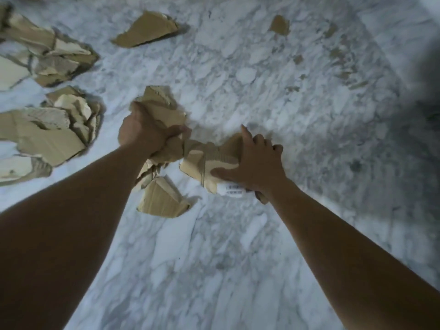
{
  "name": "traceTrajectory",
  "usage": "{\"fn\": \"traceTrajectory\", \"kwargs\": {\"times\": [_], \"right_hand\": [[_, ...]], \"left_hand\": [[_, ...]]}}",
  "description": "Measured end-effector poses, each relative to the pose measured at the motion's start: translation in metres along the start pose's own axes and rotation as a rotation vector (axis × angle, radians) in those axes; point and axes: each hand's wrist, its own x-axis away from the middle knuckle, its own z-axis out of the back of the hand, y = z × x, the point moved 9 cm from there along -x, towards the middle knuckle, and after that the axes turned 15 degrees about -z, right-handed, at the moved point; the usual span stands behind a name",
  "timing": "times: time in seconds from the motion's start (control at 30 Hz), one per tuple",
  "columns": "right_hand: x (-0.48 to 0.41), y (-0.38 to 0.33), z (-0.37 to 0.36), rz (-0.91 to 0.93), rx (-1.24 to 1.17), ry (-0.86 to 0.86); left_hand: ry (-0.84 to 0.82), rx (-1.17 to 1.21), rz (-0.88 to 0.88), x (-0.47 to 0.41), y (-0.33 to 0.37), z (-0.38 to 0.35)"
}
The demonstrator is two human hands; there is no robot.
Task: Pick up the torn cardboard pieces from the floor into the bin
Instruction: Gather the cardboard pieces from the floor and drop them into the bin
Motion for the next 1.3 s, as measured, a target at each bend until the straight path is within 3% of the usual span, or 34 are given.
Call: {"fn": "traceTrajectory", "kwargs": {"times": [0.2,0.47,0.67,0.8,1.1,1.3], "right_hand": [[0.02,-0.005,0.002,-0.057,-0.396,-0.236],[0.07,0.003,0.007,-0.021,-0.696,-0.227],[0.115,0.034,0.087,-0.044,-0.741,-0.117],[0.158,0.069,0.162,-0.082,-0.744,-0.009],[0.311,0.2,0.323,-0.259,-0.79,0.375],[0.429,0.319,0.373,-0.442,-0.867,0.56]], "left_hand": [[0.109,0.166,0.088,0.033,-0.016,0.009],[0.186,0.126,-0.068,0.072,-0.002,0.048],[0.106,0.106,-0.197,0.103,0.049,0.096],[0.058,0.164,-0.292,0.139,0.11,0.131],[0.022,0.183,-0.695,0.264,0.311,0.199],[-0.001,0.358,-0.938,0.387,0.456,0.193]]}}
